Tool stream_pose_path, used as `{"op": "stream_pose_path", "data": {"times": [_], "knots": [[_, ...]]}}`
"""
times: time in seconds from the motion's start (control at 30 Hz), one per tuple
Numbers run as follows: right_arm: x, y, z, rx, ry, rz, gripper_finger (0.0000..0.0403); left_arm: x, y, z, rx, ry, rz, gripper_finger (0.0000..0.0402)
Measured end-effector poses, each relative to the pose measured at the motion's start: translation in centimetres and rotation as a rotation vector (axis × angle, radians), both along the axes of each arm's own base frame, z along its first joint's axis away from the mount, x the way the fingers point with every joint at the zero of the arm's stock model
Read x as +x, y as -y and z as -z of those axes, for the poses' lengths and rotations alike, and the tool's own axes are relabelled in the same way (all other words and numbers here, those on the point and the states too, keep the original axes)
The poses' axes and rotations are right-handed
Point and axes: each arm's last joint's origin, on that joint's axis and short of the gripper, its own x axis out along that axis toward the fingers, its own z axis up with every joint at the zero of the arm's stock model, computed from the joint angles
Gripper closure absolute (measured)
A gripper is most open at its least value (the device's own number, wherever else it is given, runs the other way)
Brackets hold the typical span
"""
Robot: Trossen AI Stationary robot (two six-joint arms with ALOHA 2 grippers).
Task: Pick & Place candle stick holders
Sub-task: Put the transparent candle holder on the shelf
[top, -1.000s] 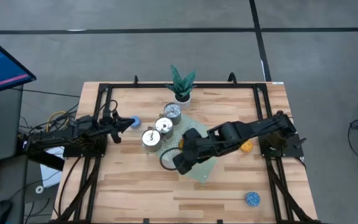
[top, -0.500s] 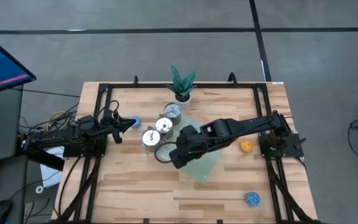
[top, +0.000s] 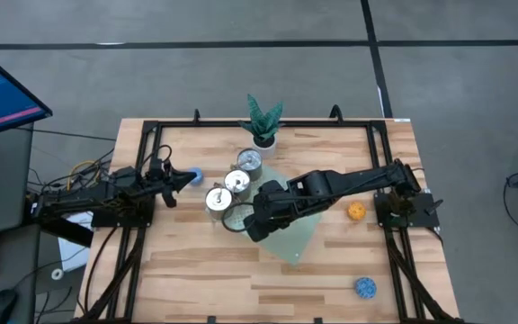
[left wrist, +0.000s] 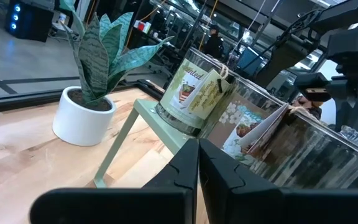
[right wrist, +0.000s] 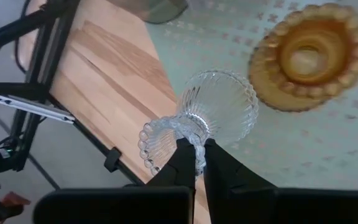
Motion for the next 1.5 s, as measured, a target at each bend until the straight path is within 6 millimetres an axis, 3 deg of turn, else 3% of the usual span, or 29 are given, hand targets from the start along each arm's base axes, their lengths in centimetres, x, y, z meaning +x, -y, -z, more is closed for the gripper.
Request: {"op": "stream_pose_path", "data": {"times": [1.1, 1.5], "knots": [[0.58, 0.29, 0.67, 0.012, -0.013, -0.016, 0.039, 0.0, 0.0, -0.07, 0.001, 0.007, 0.0, 0.039], [0.29, 0.47, 0.89, 0.002, -0.052, -0.012, 0.0344, 0.0, 0.0, -0.07, 0.001, 0.008, 0.0, 0.039]]}}
